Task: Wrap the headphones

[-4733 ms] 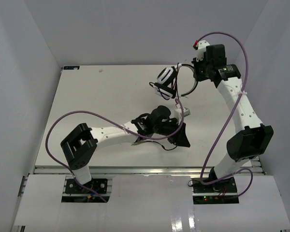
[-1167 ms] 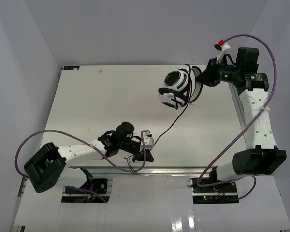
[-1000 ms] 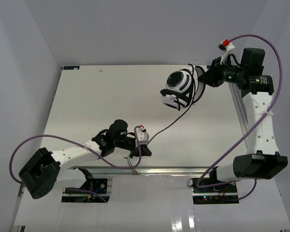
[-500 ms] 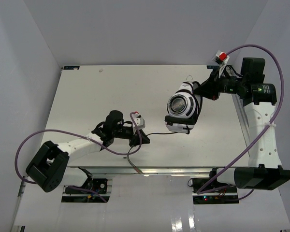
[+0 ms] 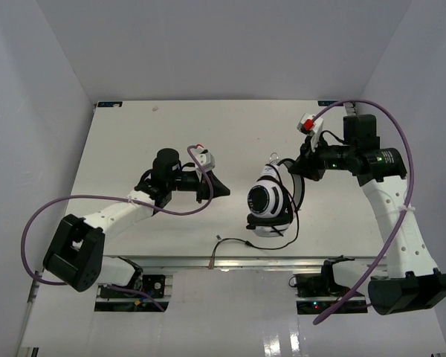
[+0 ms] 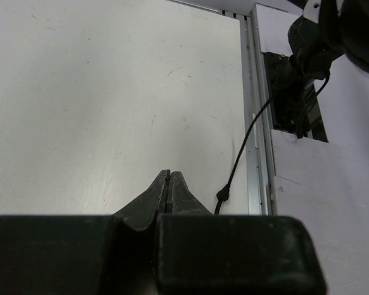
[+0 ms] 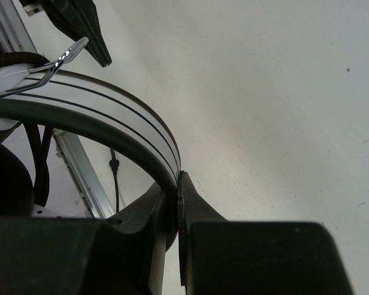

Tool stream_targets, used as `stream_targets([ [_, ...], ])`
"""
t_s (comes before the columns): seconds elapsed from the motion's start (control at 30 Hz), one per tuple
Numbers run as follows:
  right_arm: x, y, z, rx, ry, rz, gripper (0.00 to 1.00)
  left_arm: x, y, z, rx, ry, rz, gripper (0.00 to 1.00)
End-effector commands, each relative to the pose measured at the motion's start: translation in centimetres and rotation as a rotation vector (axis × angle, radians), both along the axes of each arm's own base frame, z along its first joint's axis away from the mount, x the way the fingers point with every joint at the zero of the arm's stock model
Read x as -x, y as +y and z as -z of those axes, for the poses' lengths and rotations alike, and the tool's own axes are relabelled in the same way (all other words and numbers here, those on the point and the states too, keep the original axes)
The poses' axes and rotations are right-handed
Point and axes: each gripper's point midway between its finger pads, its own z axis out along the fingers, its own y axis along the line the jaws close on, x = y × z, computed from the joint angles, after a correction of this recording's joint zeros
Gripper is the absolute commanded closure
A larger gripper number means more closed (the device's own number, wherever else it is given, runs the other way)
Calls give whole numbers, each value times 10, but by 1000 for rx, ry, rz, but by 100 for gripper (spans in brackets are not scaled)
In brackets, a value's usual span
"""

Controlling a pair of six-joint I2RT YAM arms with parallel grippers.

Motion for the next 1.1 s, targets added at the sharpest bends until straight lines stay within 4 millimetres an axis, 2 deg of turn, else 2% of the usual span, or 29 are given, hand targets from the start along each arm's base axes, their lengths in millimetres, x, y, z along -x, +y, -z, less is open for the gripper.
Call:
stream_targets([
  [0.0,-14,6,-20,-39,-44,55,92,25,1,-17,41,32,108,78],
  [0.1,-27,8,-25,-45,-26,82,92,51,4,-4,31,7,126,48],
  [0.17,-35,9,-29,-50,-15,94,92,71,3,12,9,-51,140,42],
  [0.2,-38,10,-30,-53,-15,96,92,73,6,26,-22,-68,117,42],
  [0.27,-44,12,-31,-62,3,103,92,75,8,39,-54,-85,95,41],
  [0.33,-48,13,-34,-69,10,110,92,76,13,61,-101,-104,84,42],
  [0.47,-49,13,-32,-68,16,115,92,77,15,93,-189,-115,76,43],
  [0.67,-46,14,-32,-76,23,105,92,67,6,114,-273,-120,74,48],
  [0.73,-46,14,-33,-74,22,106,92,69,3,115,-276,-108,94,51],
  [0.87,-45,14,-33,-74,20,105,92,80,3,123,-293,-92,131,53],
  [1.07,-44,15,-36,-81,21,100,92,73,-2,136,-362,-46,88,56],
])
